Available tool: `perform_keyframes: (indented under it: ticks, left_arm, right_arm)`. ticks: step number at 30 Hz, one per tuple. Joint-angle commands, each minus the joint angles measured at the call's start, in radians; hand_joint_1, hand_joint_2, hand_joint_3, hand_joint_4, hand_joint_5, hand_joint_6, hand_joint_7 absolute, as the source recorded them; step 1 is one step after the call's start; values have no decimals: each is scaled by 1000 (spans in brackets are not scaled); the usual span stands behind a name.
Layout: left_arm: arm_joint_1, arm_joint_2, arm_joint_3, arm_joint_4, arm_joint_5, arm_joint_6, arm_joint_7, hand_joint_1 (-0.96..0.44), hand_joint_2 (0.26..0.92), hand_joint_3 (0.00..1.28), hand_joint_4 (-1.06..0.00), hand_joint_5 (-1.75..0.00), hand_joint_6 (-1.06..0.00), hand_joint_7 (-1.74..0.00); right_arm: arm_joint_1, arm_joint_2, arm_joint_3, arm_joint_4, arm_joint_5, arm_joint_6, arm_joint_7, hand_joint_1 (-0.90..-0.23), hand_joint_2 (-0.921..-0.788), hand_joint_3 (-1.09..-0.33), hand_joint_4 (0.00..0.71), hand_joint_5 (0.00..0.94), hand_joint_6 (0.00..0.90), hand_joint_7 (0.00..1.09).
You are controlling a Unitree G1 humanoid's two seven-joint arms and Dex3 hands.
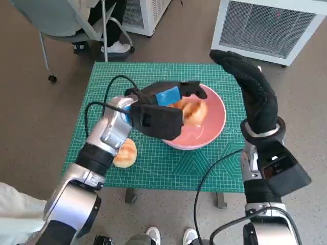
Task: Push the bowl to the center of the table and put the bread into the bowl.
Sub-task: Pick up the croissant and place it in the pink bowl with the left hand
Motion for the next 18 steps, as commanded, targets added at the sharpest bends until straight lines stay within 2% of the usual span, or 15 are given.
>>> perform_keyframes:
  ticks: [1, 11, 15, 18]
  left_arm:
    - [45, 33, 0, -109, -1, 3, -14, -342, 829, 88, -2, -7, 0, -360]
    - [158, 125, 76, -328, -100, -12, -73, -403, 851, 60, 1, 1, 1, -289]
    - [239, 176, 131, -450, -150, -17, -86, -367, 856, 51, 1, 1, -11, -297]
    - [315, 223, 175, -563, -182, -7, -97, -313, 862, 37, 1, 1, -58, -289]
  right_arm:
    - [20, 0, -6, 15, 7, 5, 2, -607, -921, -777, 277, 106, -1, 712]
    - [22, 14, -4, 18, 1, 0, -3, -599, -921, -775, 275, 110, -1, 691]
    - [27, 16, -3, 11, -4, 0, -6, -595, -921, -779, 274, 111, -1, 690]
    - [30, 17, -3, 9, -5, -1, -7, -595, -921, -780, 273, 112, -1, 690]
